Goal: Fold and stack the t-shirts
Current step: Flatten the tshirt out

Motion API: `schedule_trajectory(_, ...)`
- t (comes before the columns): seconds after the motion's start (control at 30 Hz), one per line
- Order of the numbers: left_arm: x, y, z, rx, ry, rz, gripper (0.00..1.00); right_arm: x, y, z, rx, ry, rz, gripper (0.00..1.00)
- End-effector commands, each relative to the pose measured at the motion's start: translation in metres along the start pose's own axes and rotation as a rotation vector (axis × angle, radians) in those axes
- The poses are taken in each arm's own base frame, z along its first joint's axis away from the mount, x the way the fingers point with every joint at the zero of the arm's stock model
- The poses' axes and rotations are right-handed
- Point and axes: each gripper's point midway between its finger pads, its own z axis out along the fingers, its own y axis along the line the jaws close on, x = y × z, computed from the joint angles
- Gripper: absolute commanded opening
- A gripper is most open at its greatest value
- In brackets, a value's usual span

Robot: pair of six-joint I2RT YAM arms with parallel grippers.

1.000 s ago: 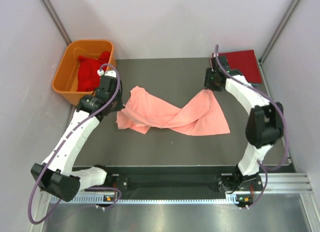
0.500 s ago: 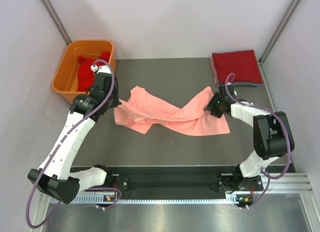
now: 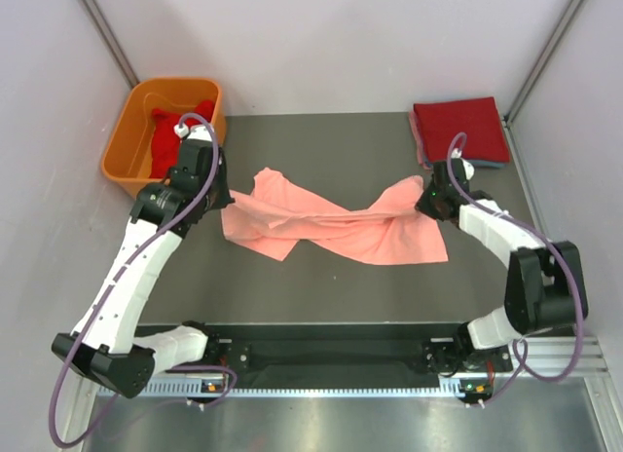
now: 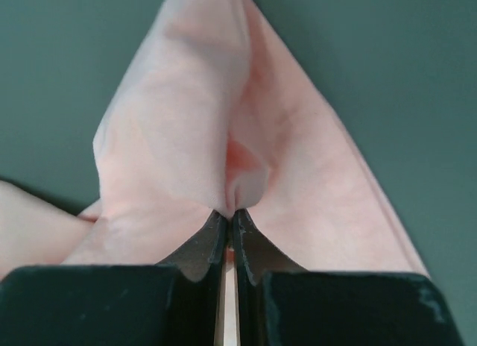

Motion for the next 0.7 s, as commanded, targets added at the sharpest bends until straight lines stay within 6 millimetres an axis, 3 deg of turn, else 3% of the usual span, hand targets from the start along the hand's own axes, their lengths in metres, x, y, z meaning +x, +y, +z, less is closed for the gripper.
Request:
schedule_trajectory(0.0, -0.008, -0.012, -0.019, 0.106, -0.026, -0.006, 0.0, -0.023, -0.019, -0.046, 0.099, -0.065, -0.095, 0.0)
schedule_trajectory(0.1, 0.0, -0.019, -0.021, 0.158, -0.012, -0.024, 0.0, -0.014, -0.037, -0.066, 0.184, -0.027, -0.151, 0.01)
schedule_trajectory(0.17, 0.017, -0.025, -0.017, 0.201, 0.028, -0.028, 0.0, 0.009, -0.054, -0.068, 0.25, 0.041, -0.196, 0.04)
schedule_trajectory(0.27, 0.039, -0.021, -0.006, 0.18, 0.073, -0.025, 0.0, 0.04, -0.063, -0.06, 0.238, 0.124, -0.188, 0.23)
schedule_trajectory(0.3, 0.045, -0.019, -0.002, 0.166, 0.089, -0.018, 0.0, 0.042, -0.064, -0.059, 0.232, 0.127, -0.187, 0.32)
schedule_trajectory(0.4, 0.04, -0.004, 0.001, 0.088, 0.064, 0.0, 0.0, 0.036, -0.062, -0.06, 0.226, 0.101, -0.183, 0.41)
schedule_trajectory(0.53, 0.025, 0.02, -0.003, -0.045, 0.017, 0.034, 0.0, 0.023, -0.055, -0.068, 0.207, 0.039, -0.135, 0.43)
schedule_trajectory(0.67, 0.02, 0.021, -0.008, -0.045, 0.003, 0.035, 0.0, 0.028, -0.062, -0.062, 0.201, 0.015, -0.052, 0.41)
